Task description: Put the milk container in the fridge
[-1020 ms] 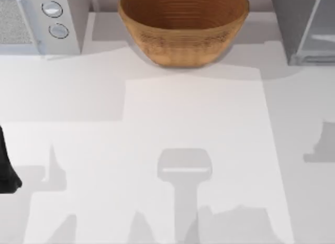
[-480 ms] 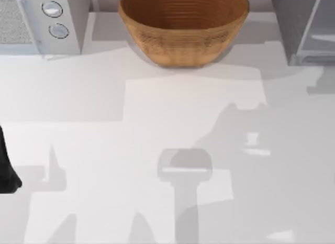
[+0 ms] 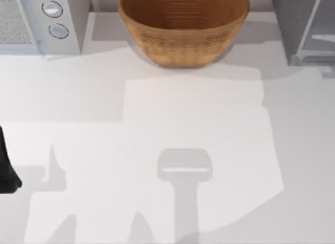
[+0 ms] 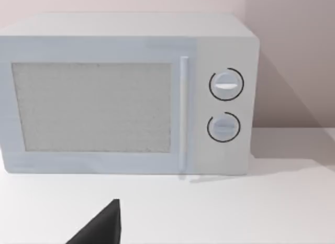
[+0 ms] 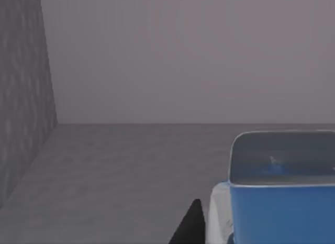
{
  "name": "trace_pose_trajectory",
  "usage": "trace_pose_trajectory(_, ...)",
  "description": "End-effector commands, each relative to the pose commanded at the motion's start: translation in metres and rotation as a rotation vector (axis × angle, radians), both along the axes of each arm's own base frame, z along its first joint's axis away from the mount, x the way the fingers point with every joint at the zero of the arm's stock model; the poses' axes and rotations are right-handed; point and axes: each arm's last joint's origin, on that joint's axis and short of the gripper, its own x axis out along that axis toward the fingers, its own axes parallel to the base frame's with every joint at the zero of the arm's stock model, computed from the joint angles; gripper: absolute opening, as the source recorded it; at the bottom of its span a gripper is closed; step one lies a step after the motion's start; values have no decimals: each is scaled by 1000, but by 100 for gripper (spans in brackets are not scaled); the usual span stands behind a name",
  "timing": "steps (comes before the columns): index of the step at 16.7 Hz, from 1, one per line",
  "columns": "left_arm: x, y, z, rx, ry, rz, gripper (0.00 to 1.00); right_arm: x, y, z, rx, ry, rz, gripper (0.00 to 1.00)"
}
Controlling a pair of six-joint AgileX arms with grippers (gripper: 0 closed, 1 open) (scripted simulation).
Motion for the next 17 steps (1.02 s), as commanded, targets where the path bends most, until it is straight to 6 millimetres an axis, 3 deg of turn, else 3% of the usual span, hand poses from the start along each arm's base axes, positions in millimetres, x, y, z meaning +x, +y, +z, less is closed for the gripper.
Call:
trace_pose_trajectory(3, 0, 0, 0, 0, 0, 0, 100, 8, -6, -15, -2, -10, 3, 0)
trace_pose_trajectory(11, 0, 0, 0, 0, 0, 0, 100, 16, -6, -19, 5, 5, 2, 0)
trace_pose_trajectory(14, 0, 0, 0, 0, 0, 0, 100, 43, -10, -21, 8, 15, -7, 0)
trace_pose_trajectory(17, 0, 0, 0, 0, 0, 0, 100, 82, -12, -11, 3, -5, -6, 0)
